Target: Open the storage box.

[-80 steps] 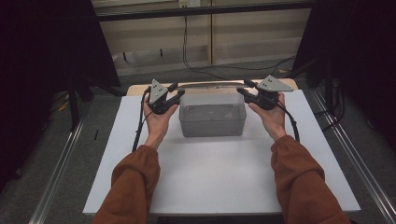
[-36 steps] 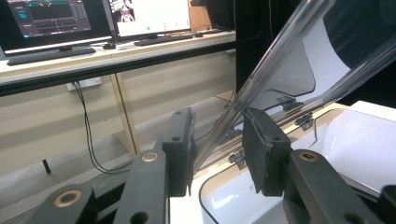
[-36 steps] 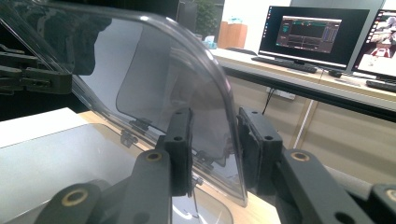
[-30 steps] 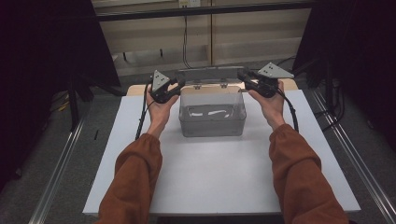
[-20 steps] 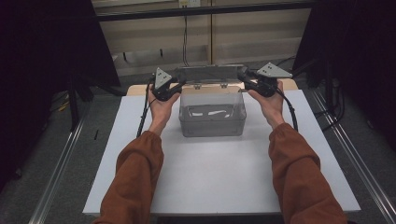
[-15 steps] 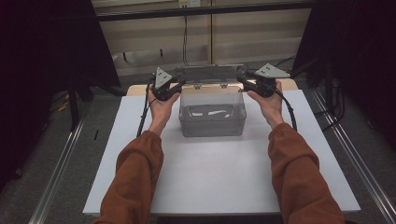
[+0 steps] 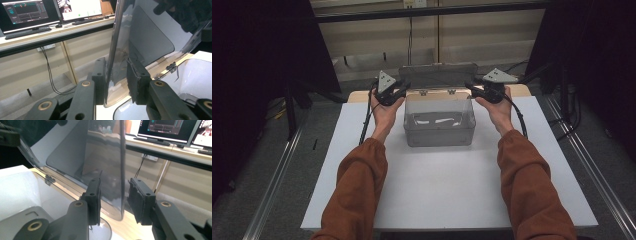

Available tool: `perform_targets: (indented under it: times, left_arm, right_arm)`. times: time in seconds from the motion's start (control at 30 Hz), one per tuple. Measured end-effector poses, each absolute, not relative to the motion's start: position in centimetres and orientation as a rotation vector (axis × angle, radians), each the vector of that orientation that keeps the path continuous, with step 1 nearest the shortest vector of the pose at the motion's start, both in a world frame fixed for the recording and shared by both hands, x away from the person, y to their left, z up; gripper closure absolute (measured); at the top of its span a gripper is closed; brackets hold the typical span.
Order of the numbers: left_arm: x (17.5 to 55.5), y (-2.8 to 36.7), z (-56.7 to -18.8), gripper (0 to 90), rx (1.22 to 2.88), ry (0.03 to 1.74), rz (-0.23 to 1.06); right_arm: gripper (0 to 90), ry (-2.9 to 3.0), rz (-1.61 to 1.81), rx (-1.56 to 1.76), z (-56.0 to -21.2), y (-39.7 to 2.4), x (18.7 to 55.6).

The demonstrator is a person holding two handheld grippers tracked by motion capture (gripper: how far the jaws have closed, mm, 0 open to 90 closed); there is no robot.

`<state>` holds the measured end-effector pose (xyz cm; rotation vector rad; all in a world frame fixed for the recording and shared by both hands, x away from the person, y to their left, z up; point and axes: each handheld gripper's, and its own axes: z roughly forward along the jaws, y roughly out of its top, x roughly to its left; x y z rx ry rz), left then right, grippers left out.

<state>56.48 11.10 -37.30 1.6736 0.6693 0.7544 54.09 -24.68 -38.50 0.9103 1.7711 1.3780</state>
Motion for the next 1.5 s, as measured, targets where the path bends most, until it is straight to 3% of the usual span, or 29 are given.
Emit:
perform_targets:
  times: [0.4, 1.5]
  left_arm:
    - [57.1, 11.0, -37.4, 70.8, 1.665, 0.676, 0.753]
    - [59.6, 10.8, -39.2, 70.9, 1.726, 0.735, 0.683]
  right_arm:
    - [67.3, 1.771, 1.376, 0.944, -39.5, -24.1, 55.1]
    - [70.3, 1.751, 1.405, 1.005, -39.3, -24.2, 56.4]
